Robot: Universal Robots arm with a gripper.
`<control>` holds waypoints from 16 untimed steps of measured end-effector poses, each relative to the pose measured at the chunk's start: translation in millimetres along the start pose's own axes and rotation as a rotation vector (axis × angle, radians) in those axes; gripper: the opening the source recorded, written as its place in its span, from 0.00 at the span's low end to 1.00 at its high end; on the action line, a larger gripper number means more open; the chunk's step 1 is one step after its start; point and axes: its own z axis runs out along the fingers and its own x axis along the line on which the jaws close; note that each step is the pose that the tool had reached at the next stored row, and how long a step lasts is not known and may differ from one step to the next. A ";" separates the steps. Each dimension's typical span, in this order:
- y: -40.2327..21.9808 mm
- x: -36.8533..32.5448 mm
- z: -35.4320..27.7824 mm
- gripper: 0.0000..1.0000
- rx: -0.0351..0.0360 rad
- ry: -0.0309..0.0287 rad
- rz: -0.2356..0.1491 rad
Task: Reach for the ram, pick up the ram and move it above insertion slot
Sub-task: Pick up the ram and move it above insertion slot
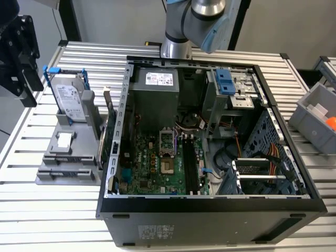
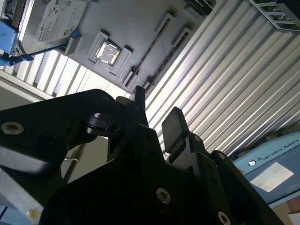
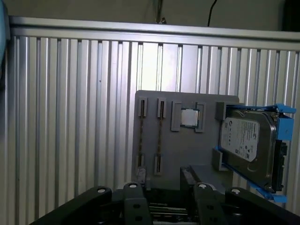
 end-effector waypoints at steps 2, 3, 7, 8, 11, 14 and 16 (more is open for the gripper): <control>0.0 0.0 1.5 1.00 -0.0006 -0.0001 0.006; 0.0 0.0 2.3 1.00 -0.0008 -0.0001 0.009; 0.0 0.0 4.3 1.00 -0.0001 -0.0259 0.012; 0.0 0.1 4.6 1.00 0.0006 -0.0387 0.012; -0.1 0.3 6.6 1.00 0.0008 -0.0572 0.011; -0.5 0.6 8.5 1.00 -0.0091 -0.0563 0.012; -0.6 0.6 9.4 1.00 -0.0118 -0.0550 0.012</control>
